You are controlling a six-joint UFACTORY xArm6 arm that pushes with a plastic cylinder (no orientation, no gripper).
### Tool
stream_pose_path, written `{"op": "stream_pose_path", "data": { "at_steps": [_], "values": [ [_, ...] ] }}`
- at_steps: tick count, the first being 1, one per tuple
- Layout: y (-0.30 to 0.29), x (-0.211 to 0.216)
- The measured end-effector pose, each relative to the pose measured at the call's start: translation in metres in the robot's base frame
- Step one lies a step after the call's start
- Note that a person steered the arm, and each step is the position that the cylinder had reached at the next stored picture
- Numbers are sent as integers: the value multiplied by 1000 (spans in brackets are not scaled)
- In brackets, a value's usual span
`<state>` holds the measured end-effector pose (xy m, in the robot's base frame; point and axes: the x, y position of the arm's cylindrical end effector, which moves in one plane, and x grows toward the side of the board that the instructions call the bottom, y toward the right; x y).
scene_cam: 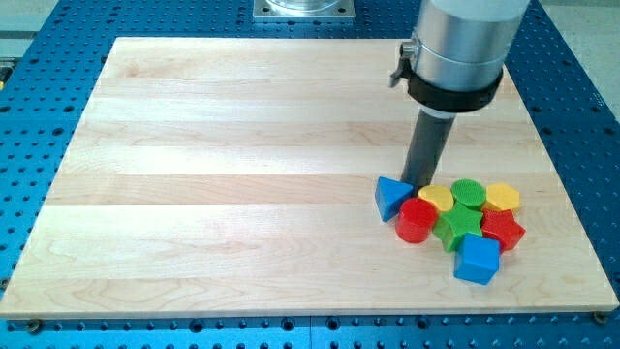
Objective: Move your arm right to the cube
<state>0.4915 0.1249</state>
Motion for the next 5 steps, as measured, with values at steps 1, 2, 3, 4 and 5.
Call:
{"op": "stream_pose_path", "data": {
  "at_steps": [1, 2, 3, 4, 5],
  "values": [
    [5, 3],
    [14, -12],
    [53, -50],
    [120, 7],
    [149, 41]
  ]
}}
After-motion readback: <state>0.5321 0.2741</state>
